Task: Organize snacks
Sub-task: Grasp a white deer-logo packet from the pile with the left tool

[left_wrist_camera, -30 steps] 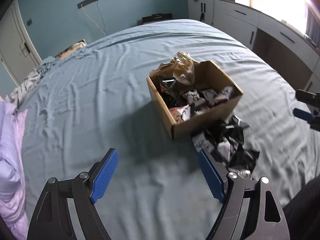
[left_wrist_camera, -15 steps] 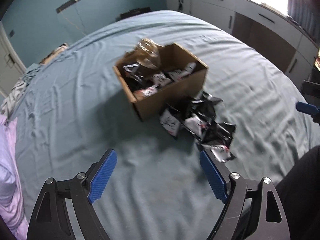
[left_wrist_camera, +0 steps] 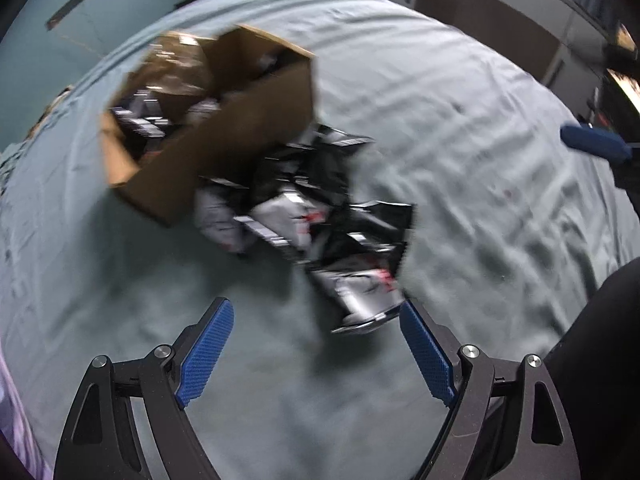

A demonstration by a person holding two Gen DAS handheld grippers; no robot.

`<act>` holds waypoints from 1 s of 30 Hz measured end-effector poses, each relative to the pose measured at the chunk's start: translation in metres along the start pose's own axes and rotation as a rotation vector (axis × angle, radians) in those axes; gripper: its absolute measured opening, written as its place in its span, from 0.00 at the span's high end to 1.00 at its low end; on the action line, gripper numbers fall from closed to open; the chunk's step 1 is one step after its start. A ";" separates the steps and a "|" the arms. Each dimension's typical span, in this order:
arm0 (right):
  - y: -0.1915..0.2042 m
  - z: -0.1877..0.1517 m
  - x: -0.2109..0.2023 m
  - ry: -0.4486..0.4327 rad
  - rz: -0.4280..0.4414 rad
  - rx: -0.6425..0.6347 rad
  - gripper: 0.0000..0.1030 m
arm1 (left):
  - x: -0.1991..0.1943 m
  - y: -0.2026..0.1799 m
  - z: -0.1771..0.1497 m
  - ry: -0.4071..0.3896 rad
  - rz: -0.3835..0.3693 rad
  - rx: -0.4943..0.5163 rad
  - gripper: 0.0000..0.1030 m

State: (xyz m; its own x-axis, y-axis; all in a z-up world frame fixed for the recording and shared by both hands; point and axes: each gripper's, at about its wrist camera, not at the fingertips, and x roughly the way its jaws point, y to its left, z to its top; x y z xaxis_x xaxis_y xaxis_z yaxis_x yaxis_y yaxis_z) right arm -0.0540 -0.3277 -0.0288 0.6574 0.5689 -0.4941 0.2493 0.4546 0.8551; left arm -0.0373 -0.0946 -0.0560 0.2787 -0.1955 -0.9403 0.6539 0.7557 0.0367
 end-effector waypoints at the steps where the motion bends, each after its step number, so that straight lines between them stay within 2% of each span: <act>1: -0.003 0.001 -0.001 -0.003 0.010 0.018 0.38 | 0.006 -0.005 0.002 0.008 -0.007 0.005 0.16; 4: -0.011 0.001 -0.002 -0.003 0.030 0.051 0.38 | 0.025 -0.020 0.007 0.036 -0.010 0.019 0.16; 8: -0.014 0.000 -0.002 -0.001 0.027 0.050 0.38 | 0.051 -0.035 0.007 0.084 0.053 0.072 0.16; 10: -0.015 0.000 0.000 0.001 0.020 0.048 0.38 | 0.055 -0.033 0.006 0.090 0.037 0.053 0.16; 11: -0.014 0.000 0.001 0.003 0.017 0.049 0.38 | 0.055 -0.028 0.006 0.103 0.003 0.021 0.22; 12: -0.013 0.001 0.002 0.003 0.013 0.050 0.38 | 0.055 -0.024 0.006 0.116 -0.034 -0.009 0.36; 14: -0.012 0.001 0.001 -0.001 0.005 0.050 0.38 | 0.050 -0.019 0.005 0.120 -0.045 -0.034 0.46; 19: -0.009 -0.001 0.000 -0.005 -0.003 0.053 0.38 | 0.041 -0.014 -0.007 0.133 -0.012 -0.052 0.47; 22: -0.010 -0.003 -0.001 -0.002 -0.009 0.064 0.38 | 0.027 -0.009 -0.015 0.112 0.000 -0.061 0.47; 30: -0.011 -0.005 -0.006 -0.011 -0.013 0.075 0.38 | -0.048 0.019 -0.021 -0.026 0.008 -0.088 0.47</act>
State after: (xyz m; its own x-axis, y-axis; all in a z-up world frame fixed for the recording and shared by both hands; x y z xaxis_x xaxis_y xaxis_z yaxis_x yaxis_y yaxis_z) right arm -0.0646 -0.3328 -0.0358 0.6615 0.5553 -0.5041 0.3104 0.4092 0.8580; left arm -0.0531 -0.0579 -0.0176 0.3026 -0.2041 -0.9310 0.5875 0.8091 0.0136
